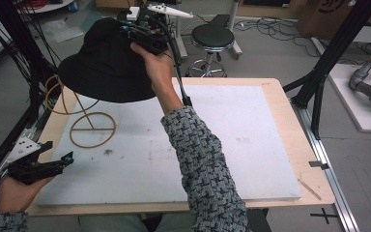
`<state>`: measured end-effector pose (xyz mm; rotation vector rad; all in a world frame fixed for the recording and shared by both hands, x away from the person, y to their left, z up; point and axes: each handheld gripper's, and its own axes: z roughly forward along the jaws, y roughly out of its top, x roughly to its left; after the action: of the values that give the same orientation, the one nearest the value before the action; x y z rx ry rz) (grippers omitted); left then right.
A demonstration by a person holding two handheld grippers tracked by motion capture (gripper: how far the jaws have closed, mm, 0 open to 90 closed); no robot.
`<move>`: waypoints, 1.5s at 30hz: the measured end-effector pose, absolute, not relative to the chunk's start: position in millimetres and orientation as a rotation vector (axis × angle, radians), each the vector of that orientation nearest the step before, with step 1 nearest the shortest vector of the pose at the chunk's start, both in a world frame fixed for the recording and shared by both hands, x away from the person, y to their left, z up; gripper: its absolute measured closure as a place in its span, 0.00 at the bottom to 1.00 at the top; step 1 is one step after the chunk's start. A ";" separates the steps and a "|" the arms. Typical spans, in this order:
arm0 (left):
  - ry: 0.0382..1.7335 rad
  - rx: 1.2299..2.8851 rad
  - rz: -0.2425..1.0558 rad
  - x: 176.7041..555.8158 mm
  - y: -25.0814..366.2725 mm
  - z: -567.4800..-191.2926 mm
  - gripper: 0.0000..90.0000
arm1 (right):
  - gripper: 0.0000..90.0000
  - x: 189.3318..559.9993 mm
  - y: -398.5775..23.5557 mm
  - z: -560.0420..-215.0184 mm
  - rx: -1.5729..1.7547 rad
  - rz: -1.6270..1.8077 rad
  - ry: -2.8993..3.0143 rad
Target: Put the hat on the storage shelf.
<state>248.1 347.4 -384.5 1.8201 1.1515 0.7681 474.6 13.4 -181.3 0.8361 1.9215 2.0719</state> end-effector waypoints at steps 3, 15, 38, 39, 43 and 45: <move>1.151 1.822 0.767 247.8 347.4 -384.9 0.23 | 0.99 472.6 26.7 -182.0 0.815 2.067 1.951; 1.153 1.820 0.772 245.7 349.0 -385.0 0.23 | 0.99 458.0 77.8 -191.6 0.683 2.016 2.077; 1.160 1.822 0.766 244.4 350.6 -386.2 0.23 | 0.98 451.5 129.3 -225.7 0.605 1.926 2.219; 1.161 1.820 0.768 244.3 350.7 -386.1 0.23 | 0.98 451.4 132.7 -228.4 0.603 1.921 2.232; 1.161 1.822 0.769 244.2 351.1 -386.2 0.23 | 0.98 450.9 135.6 -231.2 0.594 1.921 2.241; 1.161 1.821 0.766 244.1 350.7 -386.5 0.23 | 0.97 451.2 135.0 -232.5 0.595 1.917 2.247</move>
<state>244.1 350.7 -386.5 1.8212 1.1610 0.7659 451.2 135.0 -232.5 0.5948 2.2472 1.9169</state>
